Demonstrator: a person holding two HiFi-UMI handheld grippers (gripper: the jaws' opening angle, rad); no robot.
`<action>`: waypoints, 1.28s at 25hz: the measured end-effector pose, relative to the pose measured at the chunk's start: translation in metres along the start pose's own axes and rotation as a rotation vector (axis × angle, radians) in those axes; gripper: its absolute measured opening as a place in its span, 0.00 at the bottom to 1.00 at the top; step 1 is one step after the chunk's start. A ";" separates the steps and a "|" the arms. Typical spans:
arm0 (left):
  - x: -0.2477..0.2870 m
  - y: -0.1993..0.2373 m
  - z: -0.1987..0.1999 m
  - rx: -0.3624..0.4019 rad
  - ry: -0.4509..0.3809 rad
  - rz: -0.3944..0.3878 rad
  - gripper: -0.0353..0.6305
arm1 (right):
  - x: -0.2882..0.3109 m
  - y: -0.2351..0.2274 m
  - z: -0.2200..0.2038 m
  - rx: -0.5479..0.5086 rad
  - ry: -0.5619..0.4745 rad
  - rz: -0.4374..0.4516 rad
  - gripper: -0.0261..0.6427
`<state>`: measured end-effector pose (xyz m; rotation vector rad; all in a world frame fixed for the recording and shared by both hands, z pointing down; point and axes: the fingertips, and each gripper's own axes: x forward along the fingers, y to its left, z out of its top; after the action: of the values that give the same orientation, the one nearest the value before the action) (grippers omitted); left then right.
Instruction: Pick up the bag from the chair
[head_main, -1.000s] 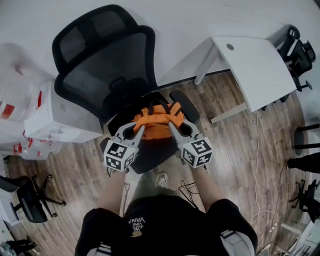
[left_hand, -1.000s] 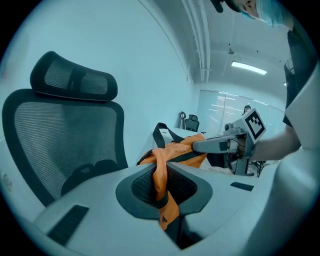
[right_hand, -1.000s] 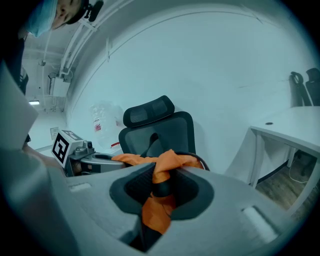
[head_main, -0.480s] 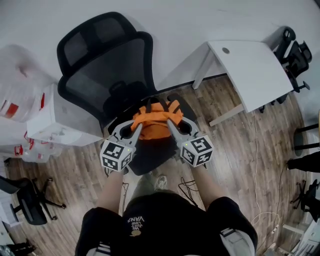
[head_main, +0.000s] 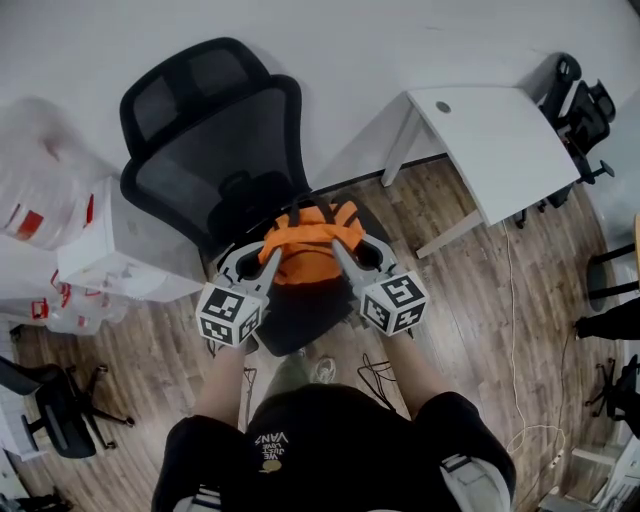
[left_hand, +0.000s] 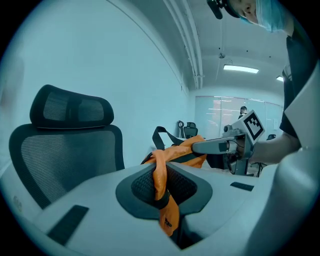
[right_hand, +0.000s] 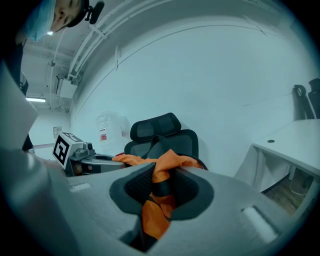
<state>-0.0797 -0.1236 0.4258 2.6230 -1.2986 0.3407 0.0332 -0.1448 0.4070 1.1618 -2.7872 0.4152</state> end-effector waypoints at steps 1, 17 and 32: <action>-0.002 -0.001 0.002 0.002 -0.003 0.001 0.12 | -0.001 0.002 0.002 -0.001 -0.003 0.000 0.16; -0.031 -0.013 0.045 0.073 -0.078 0.003 0.12 | -0.024 0.026 0.042 -0.036 -0.075 0.005 0.16; -0.048 -0.019 0.082 0.130 -0.148 0.007 0.12 | -0.038 0.040 0.079 -0.063 -0.143 0.020 0.16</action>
<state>-0.0829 -0.0982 0.3321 2.8005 -1.3740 0.2434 0.0331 -0.1144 0.3161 1.1963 -2.9110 0.2532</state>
